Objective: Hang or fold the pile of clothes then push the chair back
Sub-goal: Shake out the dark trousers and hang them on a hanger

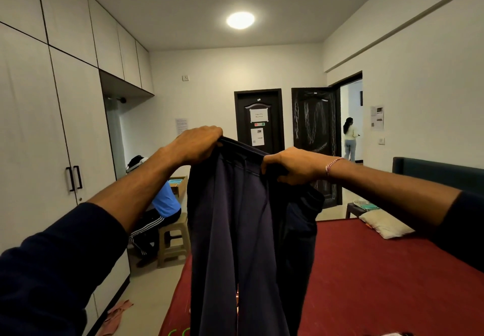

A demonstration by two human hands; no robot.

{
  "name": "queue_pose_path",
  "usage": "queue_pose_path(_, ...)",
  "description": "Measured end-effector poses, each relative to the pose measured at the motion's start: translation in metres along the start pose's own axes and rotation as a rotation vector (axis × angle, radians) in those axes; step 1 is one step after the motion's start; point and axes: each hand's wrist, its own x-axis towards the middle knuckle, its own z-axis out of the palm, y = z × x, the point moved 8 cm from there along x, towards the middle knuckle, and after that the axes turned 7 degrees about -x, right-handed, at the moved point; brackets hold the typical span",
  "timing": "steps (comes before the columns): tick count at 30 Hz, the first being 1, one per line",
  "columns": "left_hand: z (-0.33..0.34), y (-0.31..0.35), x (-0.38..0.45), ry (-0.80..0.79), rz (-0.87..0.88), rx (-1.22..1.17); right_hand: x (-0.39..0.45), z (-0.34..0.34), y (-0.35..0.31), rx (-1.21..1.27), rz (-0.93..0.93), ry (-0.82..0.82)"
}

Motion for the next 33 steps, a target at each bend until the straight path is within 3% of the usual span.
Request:
queue_pose_path(6, -0.009, 0.011, 0.003, 0.070, 0.036, 0.092, 0.005, -0.016, 0.010, 0.182, 0.260, -0.217)
queue_pose_path(9, -0.015, 0.018, 0.005, 0.108, 0.032, 0.028, 0.013, -0.033, 0.024, 0.306, 0.442, -0.152)
queue_pose_path(13, -0.019, 0.024, 0.009, 0.169, -0.056, -0.399, 0.018, -0.044, 0.029, 0.655, 0.629, -0.134)
queue_pose_path(16, -0.020, 0.025, 0.010, 0.204, -0.190, -0.827, 0.019, -0.059, 0.030, 0.856, 0.682, -0.004)
queue_pose_path(22, -0.012, 0.027, 0.008, 0.275, -0.307, -1.261, 0.017, -0.070, 0.012, 0.960, 0.699, 0.088)
queue_pose_path(28, 0.002, 0.034, 0.004, 0.390, -0.392, -1.369, 0.019, -0.065, 0.019, 1.077, 0.766, 0.269)
queue_pose_path(33, 0.012, 0.053, 0.000, 0.433, -0.411, -1.235, 0.024, -0.057, 0.018, 1.164, 0.774, 0.335)
